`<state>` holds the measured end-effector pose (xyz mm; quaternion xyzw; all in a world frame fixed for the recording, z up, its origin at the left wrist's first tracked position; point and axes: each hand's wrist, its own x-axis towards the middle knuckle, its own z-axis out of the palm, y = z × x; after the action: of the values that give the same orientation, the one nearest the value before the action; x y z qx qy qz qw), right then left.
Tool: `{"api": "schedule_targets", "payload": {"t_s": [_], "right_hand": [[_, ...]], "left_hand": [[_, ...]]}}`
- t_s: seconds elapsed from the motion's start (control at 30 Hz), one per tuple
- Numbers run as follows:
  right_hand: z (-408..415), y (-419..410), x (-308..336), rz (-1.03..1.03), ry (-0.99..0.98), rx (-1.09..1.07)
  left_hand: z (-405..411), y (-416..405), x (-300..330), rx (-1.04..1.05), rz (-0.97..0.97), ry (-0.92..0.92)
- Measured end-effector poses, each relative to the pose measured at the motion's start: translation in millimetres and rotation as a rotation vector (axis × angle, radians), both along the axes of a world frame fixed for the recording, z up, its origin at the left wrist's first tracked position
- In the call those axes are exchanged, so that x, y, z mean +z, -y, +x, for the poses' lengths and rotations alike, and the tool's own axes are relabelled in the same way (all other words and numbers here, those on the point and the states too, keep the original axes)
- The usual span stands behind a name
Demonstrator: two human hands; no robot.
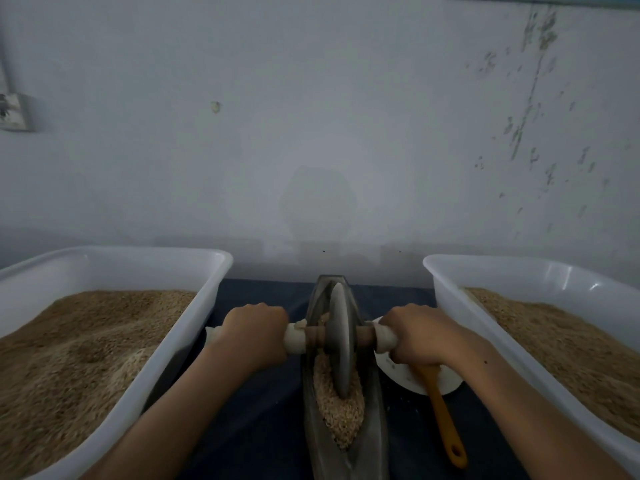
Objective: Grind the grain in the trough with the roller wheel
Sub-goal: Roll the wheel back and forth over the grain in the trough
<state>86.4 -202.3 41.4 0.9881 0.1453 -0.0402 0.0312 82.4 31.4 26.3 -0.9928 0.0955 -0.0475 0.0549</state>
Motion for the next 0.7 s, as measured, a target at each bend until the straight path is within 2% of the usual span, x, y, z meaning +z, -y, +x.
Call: {"api": "schedule_targets", "payload": {"t_s": [0.13, 0.33, 0.4, 0.53, 0.7], "right_hand": [[-0.1, 0.0, -1.9, 0.006, -0.003, -0.02], [5.4, -5.8, -17.5, 0.018, 0.402, 0.011], [7.9, -6.3, -20.5, 0.018, 0.474, 0.026], [5.7, -5.1, -17.1, 0.005, 0.391, 0.018], [-1.1, -4.0, -2.1, -0.068, 0.119, 0.017]], "left_hand": [[0.8, 1.4, -1.1, 0.005, -0.002, 0.032], [2.5, -0.4, -10.1, 0.02, -0.116, 0.164], [2.6, -1.4, -12.3, 0.014, -0.143, 0.182], [3.4, -1.7, -10.6, 0.012, -0.116, 0.125], [2.2, -3.3, -2.9, -0.006, -0.077, -0.066]]}}
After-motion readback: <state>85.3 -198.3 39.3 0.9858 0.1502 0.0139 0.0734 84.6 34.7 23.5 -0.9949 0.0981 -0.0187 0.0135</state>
